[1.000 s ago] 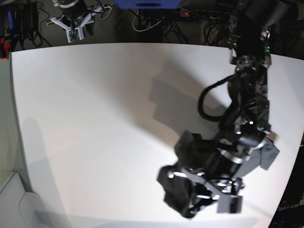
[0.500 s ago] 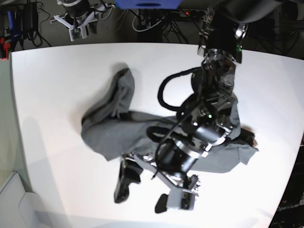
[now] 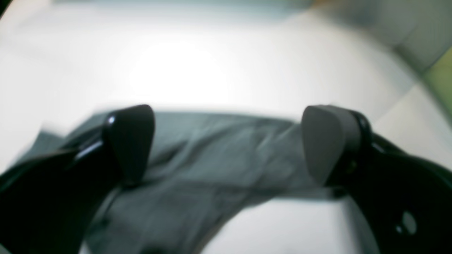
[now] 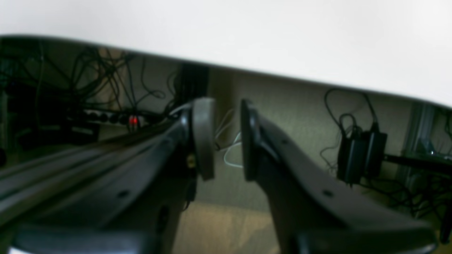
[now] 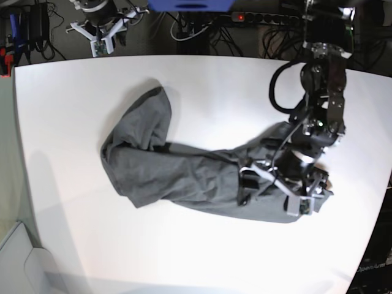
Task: Layout the t-shirt on the table in an organized manner, then fold the t-shirt properly
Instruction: 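Lower the t-shirt onto the table and release it from the left gripper, then grasp a corner of the t-shirt with the left gripper, then pull the grasped corner outward with the left gripper, then regrasp the shirt edge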
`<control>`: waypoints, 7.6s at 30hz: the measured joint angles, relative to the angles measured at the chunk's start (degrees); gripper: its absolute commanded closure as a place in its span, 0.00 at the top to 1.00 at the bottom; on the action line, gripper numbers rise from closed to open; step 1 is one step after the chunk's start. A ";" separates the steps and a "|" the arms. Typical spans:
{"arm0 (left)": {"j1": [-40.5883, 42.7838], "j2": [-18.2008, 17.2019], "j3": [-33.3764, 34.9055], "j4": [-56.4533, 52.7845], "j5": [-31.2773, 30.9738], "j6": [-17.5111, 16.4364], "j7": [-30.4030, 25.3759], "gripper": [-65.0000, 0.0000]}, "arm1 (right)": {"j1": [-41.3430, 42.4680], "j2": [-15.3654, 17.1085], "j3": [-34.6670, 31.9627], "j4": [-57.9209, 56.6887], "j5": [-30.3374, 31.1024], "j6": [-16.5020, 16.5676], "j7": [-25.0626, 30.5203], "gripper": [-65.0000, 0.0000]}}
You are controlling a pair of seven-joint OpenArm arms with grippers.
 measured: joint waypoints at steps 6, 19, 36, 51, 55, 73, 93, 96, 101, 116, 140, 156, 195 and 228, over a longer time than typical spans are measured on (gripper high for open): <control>4.59 -0.02 -11.23 -10.75 -0.15 0.33 -0.50 1.00 | 0.57 0.37 -1.22 -0.07 -0.02 0.02 -0.28 0.22; 4.04 2.47 -15.67 -14.97 0.15 0.24 -0.83 1.00 | 1.05 0.59 -1.64 -0.11 -0.02 0.00 -0.04 0.22; 4.35 6.97 -15.30 -23.02 0.15 0.22 -0.39 1.00 | 2.08 0.50 -1.62 -0.44 -0.02 0.02 -0.24 0.22; 2.29 8.26 -15.34 -27.08 0.55 -0.22 -3.65 1.00 | 2.21 0.48 -1.46 -0.44 0.00 0.02 -0.22 0.22; 2.29 8.24 -15.34 -27.12 0.59 -0.24 -3.65 1.00 | 2.21 0.50 -1.46 -0.44 0.00 0.02 -0.22 0.22; 4.42 8.09 -15.78 -27.10 -0.46 -2.40 -3.06 0.00 | 2.21 0.48 -1.51 -0.44 0.00 0.02 -0.24 0.22; 17.64 7.39 -31.19 10.73 0.07 -2.58 30.53 0.01 | 2.38 0.59 -1.51 -0.44 0.00 0.02 0.13 0.22; 19.39 7.30 -33.46 11.13 0.07 -2.58 32.94 0.01 | 2.36 0.61 -1.51 -0.44 -0.02 0.04 0.11 0.22; 21.99 5.60 -34.23 10.82 0.20 -2.56 33.03 0.02 | 2.36 0.61 -1.53 -0.44 0.00 0.04 0.02 0.22; 21.99 3.80 -31.56 10.82 0.00 -2.60 33.29 0.68 | 3.02 0.59 -1.62 -0.44 0.00 0.04 -0.02 0.22; 12.26 3.56 -50.23 8.44 0.59 -2.67 33.05 0.67 | 3.87 0.59 -1.64 -0.48 -0.02 0.04 -0.07 0.22; 6.75 4.39 -49.70 -13.66 0.81 -2.56 19.04 0.67 | 4.74 1.27 -1.73 -1.75 -0.04 0.22 -0.09 0.22; -2.58 6.19 -45.48 -23.34 0.55 -1.36 11.69 0.01 | 5.42 2.51 -1.55 -1.75 -0.02 0.22 -0.26 0.22; -38.14 7.65 -20.52 -43.41 10.43 -1.46 -1.18 0.03 | 5.25 2.40 -1.46 -1.75 0.00 0.22 -0.24 0.22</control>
